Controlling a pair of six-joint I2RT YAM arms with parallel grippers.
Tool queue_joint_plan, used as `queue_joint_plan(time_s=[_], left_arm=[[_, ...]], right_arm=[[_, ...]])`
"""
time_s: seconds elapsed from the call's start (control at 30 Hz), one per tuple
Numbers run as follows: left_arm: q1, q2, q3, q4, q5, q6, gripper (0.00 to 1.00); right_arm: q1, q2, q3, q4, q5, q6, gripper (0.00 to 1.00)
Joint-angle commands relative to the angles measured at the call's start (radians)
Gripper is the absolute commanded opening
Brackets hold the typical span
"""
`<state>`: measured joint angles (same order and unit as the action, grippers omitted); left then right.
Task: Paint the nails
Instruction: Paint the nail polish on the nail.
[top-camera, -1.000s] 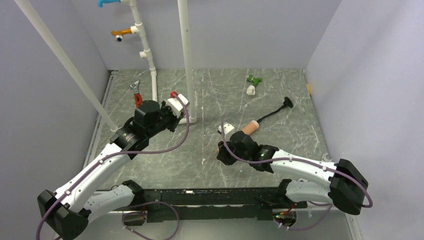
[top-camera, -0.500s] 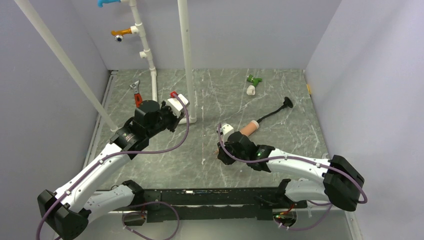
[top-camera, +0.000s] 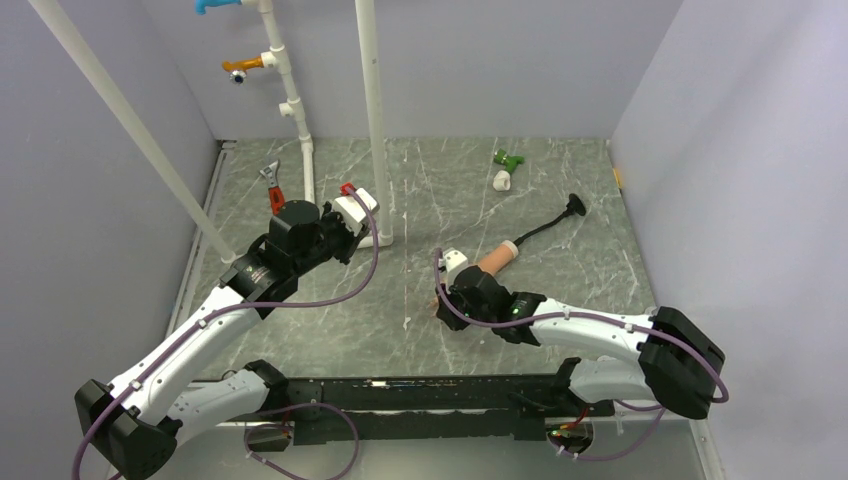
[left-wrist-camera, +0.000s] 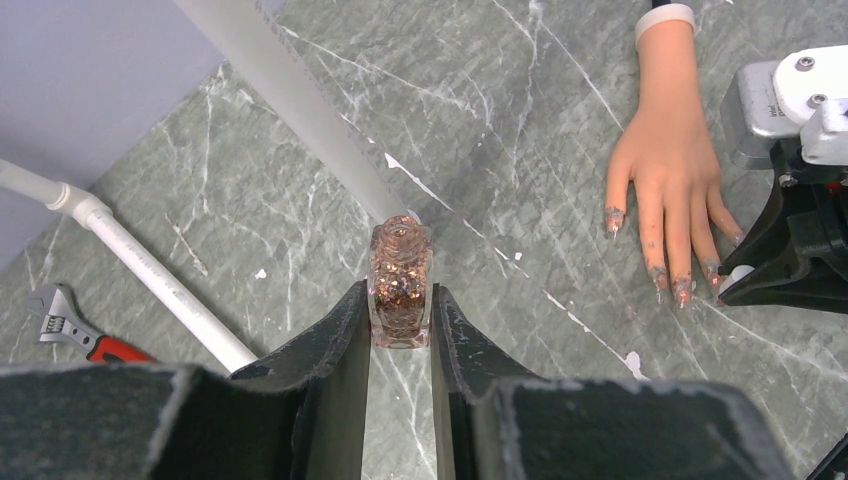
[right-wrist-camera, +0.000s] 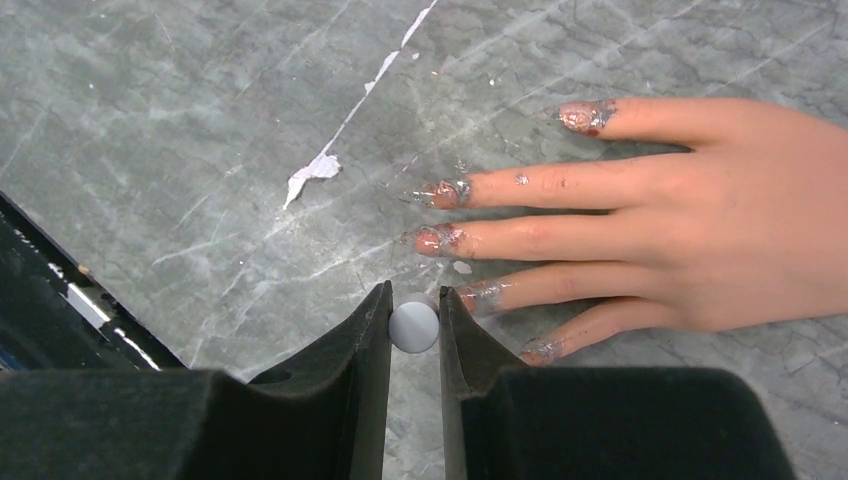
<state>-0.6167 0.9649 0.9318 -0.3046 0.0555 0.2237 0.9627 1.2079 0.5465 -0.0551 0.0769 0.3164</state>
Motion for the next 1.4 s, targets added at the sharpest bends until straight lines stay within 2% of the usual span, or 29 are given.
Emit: queue_joint_plan(time_s=[0.0, 1.37], left_arm=[[0.002, -0.009, 0.042, 0.029, 0.016, 0.005, 0.00], [0.002, -0.008, 0.042, 0.028, 0.020, 0.006, 0.00]], right_arm=[[0.000, 0.003, -0.012, 0.051, 0.036, 0.000, 0.00], [-0.014, -0.033, -0.005, 0.021, 0.094, -0.024, 0.00]])
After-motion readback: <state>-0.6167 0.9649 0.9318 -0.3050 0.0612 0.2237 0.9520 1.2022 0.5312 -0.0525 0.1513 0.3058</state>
